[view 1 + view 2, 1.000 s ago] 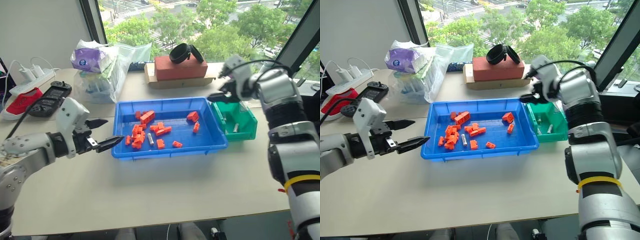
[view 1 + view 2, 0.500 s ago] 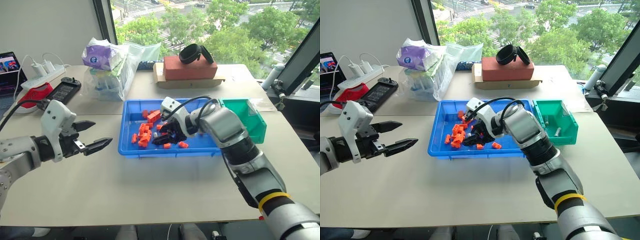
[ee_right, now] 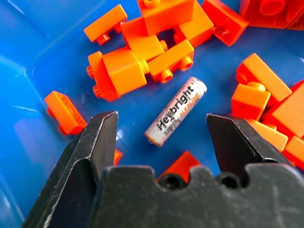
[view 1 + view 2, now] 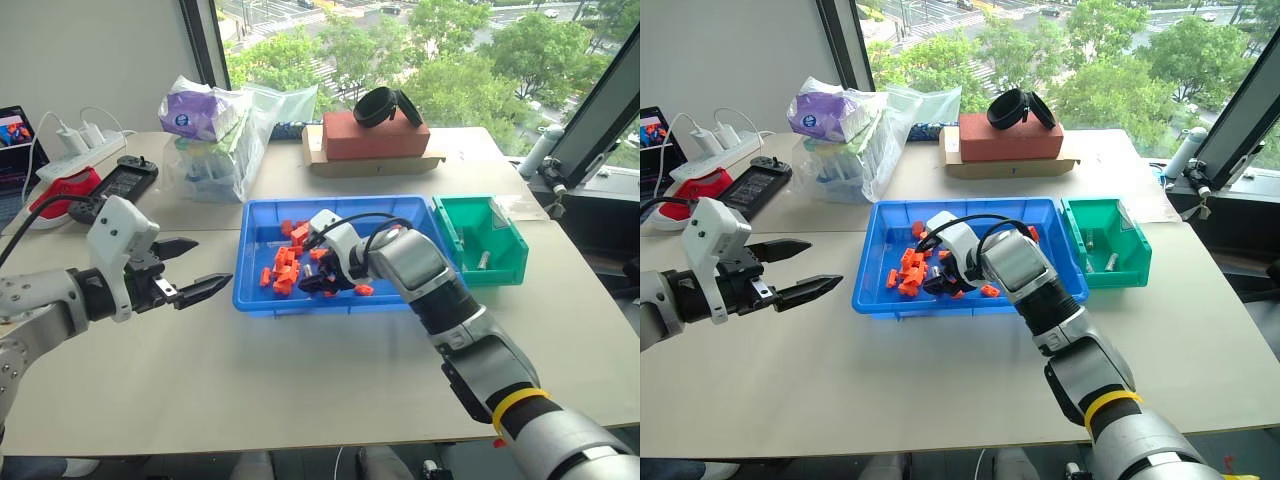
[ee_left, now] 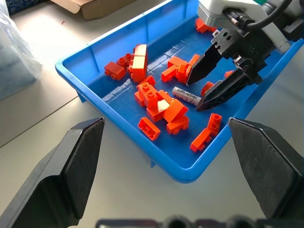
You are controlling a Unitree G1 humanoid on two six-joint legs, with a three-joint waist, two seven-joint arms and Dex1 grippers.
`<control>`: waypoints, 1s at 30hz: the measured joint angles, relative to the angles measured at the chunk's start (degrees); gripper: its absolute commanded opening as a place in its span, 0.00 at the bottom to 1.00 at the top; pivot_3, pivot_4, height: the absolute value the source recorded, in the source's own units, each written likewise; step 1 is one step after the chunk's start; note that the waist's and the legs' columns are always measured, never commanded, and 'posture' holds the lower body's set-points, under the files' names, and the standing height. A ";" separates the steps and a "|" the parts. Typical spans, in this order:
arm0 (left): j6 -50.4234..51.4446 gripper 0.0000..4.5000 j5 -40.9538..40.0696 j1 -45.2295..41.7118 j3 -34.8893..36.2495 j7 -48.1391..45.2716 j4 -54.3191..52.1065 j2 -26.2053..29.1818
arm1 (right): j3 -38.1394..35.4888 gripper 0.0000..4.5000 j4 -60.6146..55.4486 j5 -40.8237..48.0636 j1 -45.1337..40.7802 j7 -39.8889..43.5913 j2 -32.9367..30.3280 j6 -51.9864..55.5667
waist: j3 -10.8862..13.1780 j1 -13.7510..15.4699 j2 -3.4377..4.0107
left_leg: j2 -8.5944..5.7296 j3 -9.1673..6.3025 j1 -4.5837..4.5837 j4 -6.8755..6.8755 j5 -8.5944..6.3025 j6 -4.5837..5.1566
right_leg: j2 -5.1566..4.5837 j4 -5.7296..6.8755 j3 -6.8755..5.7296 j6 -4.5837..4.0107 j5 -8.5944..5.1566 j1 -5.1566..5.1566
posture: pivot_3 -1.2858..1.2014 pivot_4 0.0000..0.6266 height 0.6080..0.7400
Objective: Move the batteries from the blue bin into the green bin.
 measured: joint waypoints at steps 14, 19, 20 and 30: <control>-0.01 1.00 -0.33 -1.03 -0.70 0.55 0.25 -1.12 | 0.96 0.06 2.47 -2.22 0.54 -0.83 -0.66 -5.67 | -0.01 0.06 -0.01 | 0.00 0.00 -0.01 0.01 0.01 -0.01 | 0.00 0.02 0.00 0.00 0.00 0.00 | 0.52 0.24 1.00; -0.01 1.00 -0.43 -2.71 -2.12 0.34 0.39 -1.52 | -6.97 0.06 -3.74 2.99 -3.74 1.49 -4.24 1.92 | 0.00 0.15 -0.01 | 0.00 0.00 -0.08 0.02 0.02 -0.01 | 0.00 0.05 0.00 0.00 0.00 -0.08 | 0.52 0.24 1.00; -0.01 1.00 -0.45 -3.04 -2.56 0.32 0.44 -1.62 | -8.80 0.06 -4.68 4.14 -5.70 2.03 -5.80 2.51 | 0.00 0.20 -0.01 | 0.00 -0.01 -0.08 0.01 0.02 0.00 | 0.00 0.04 -0.01 0.00 0.00 -0.07 | 0.52 0.24 1.00; -0.84 1.00 0.01 -9.56 -6.11 1.32 4.75 -5.24 | -13.49 0.06 22.94 -6.02 -13.76 -3.67 -25.75 -20.21 | -0.09 0.17 -0.20 | -0.01 0.02 -0.11 -0.04 0.01 0.06 | -0.01 -0.35 0.04 -0.01 0.01 0.02 | 0.52 0.24 1.00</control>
